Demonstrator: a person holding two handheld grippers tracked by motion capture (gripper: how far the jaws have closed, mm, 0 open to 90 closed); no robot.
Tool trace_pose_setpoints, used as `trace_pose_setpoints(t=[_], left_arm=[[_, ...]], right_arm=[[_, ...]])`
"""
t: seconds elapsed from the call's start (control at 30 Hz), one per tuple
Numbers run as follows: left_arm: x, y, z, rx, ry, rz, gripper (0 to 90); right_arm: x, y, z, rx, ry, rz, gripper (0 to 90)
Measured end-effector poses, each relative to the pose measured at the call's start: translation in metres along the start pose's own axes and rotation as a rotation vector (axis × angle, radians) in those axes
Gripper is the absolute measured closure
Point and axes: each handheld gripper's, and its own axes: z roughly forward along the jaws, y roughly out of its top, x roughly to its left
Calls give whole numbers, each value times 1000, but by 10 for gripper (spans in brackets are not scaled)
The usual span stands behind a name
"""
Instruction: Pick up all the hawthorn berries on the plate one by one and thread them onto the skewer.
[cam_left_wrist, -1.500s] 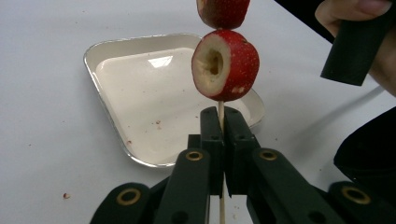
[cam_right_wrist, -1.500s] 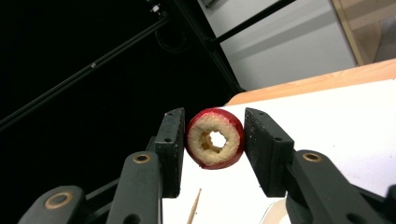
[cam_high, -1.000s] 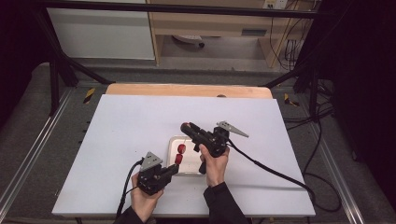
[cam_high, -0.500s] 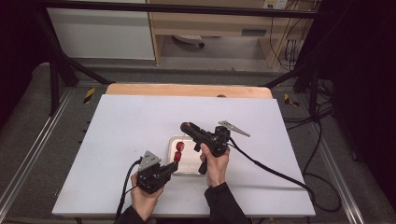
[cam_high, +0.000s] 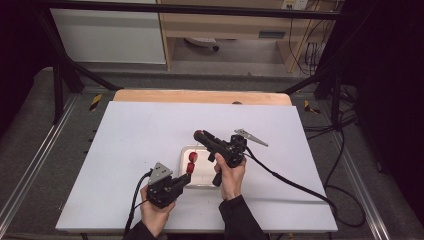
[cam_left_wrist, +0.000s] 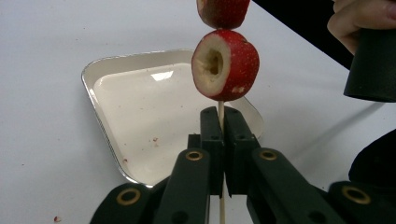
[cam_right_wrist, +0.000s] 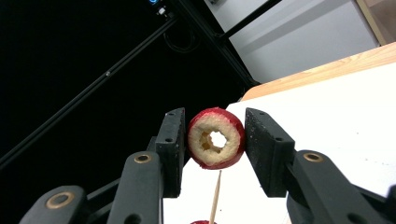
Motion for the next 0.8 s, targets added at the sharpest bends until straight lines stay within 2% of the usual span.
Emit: trace_pose_setpoints(t=[0.53, 0.7, 0.8], left_arm=[[0, 0, 1, 2, -1, 2, 878], [0, -1, 1, -10, -1, -15, 878], [-1, -2, 2, -22, -7, -40, 878]], right_arm=[[-1, -2, 1, 7, 1, 10, 598], [-1, -5, 2, 7, 5, 17, 598], [-1, -6, 2, -1, 9, 30, 598]])
